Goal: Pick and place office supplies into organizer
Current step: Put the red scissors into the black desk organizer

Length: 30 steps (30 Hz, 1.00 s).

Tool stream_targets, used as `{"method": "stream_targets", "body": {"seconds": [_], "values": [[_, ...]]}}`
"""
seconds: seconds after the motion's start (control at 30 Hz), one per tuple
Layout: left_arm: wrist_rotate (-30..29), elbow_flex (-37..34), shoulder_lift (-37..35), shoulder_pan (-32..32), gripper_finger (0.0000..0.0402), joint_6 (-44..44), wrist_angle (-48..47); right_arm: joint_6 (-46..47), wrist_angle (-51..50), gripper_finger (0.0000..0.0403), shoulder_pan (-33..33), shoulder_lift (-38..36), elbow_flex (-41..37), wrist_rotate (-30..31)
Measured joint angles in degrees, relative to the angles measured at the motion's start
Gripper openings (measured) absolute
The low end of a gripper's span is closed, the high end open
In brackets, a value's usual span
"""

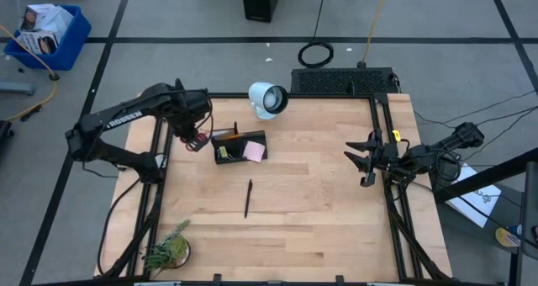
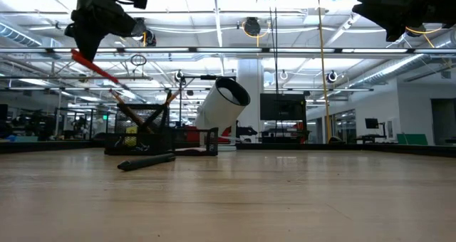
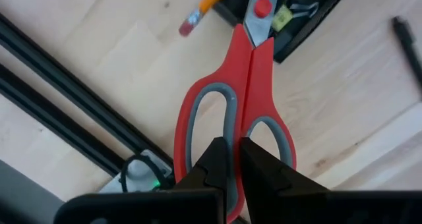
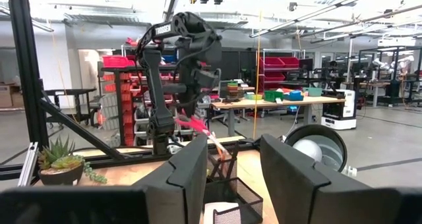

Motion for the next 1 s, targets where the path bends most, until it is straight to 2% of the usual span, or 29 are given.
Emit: {"method": "stream_targets", "body": {"seconds": [0.47,1.0], "values": [[3.4,2.1,2.7,0.4,0.0032,1.4,-0.1,0.0,0.0,0.0130,0.0,0.0,0.0,0.0],[3.3,2.0,7.1,0.5,0.0033,4.0,0.0,0.0,0.0,0.0130,0.0,0.0,0.0,0.0]]}}
